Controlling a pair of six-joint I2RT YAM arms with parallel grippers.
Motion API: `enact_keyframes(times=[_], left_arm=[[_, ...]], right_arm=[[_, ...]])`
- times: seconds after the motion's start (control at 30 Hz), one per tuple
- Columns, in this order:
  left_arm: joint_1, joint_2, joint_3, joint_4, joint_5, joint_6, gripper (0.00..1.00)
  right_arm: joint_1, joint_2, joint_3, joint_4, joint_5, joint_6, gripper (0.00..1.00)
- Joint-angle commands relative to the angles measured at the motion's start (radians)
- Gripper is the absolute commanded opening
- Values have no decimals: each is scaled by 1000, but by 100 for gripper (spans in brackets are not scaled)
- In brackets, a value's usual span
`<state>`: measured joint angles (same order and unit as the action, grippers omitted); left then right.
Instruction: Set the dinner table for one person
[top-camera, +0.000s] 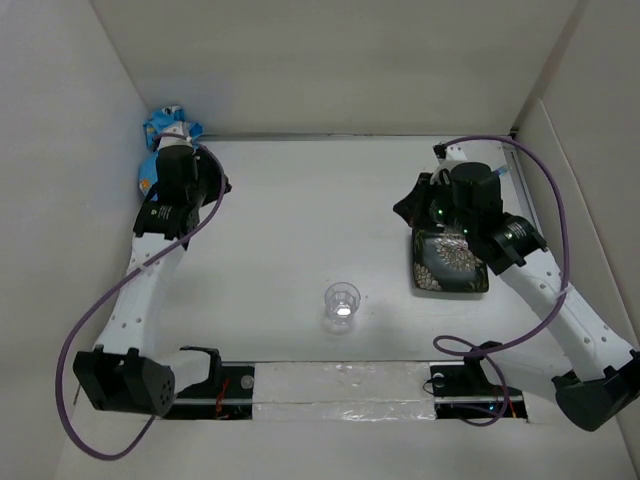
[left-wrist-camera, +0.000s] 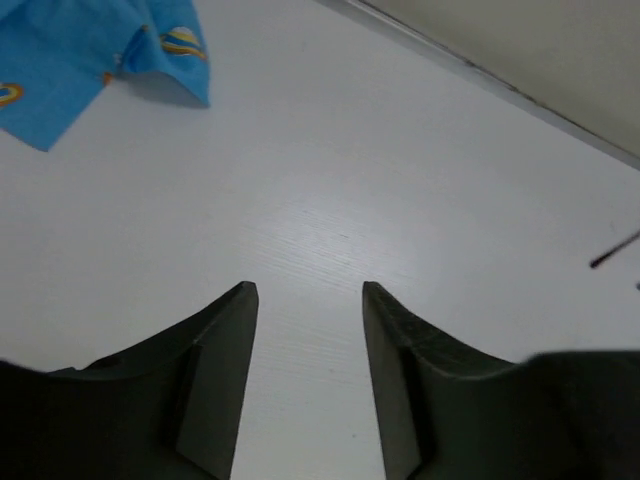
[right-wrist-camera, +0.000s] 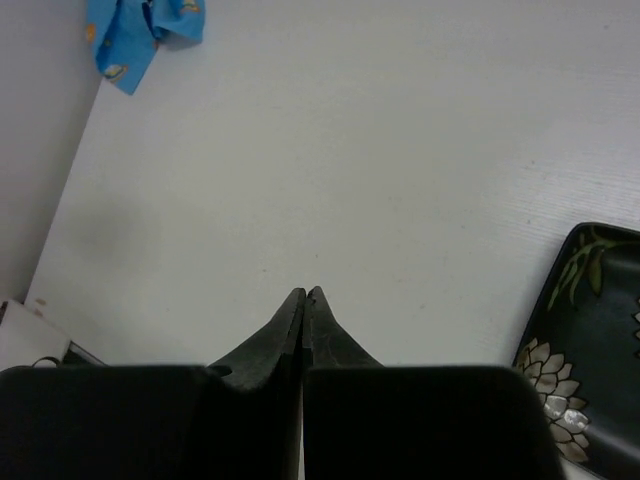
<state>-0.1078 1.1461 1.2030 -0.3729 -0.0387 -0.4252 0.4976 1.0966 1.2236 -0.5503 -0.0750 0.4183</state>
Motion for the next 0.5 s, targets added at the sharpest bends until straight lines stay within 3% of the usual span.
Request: enact_keyframes(times=[0.0, 0.07, 0.13, 0.2, 0.23, 0.27, 0.3, 0.33, 0.4, 0.43, 0.47], left_arm=[[5, 110, 94, -27, -226, 46, 41], [5, 183, 136, -43, -311, 69, 25], [5, 308, 214, -52, -393, 85, 16], [5, 424, 297, -52, -441, 107, 16], [14, 461, 317, -32, -452, 118, 24], [34, 534, 369, -34, -452, 127, 46], [34, 567, 395, -34, -449, 128, 46], [46, 602, 412, -31, -448, 128, 65], [85, 694, 466, -27, -411, 128, 69], [98, 725, 481, -27, -400, 123, 69], [123, 753, 501, -27, -392, 118, 69]], right_arm=[[-1, 3, -10, 89, -77, -24, 0], [-1, 13, -13, 89, -88, -30, 0], [-1, 8, -22, 96, -88, -35, 0], [-1, 9, -27, 111, -85, -35, 0], [-1, 16, -19, 109, -83, -38, 0], [8, 31, 2, 101, -75, -47, 0], [9, 37, 2, 98, -75, -50, 0], [18, 45, 17, 95, -68, -53, 14], [18, 55, 24, 93, -68, -59, 34], [18, 60, 30, 90, -72, -62, 49], [18, 59, 33, 84, -72, -72, 54]])
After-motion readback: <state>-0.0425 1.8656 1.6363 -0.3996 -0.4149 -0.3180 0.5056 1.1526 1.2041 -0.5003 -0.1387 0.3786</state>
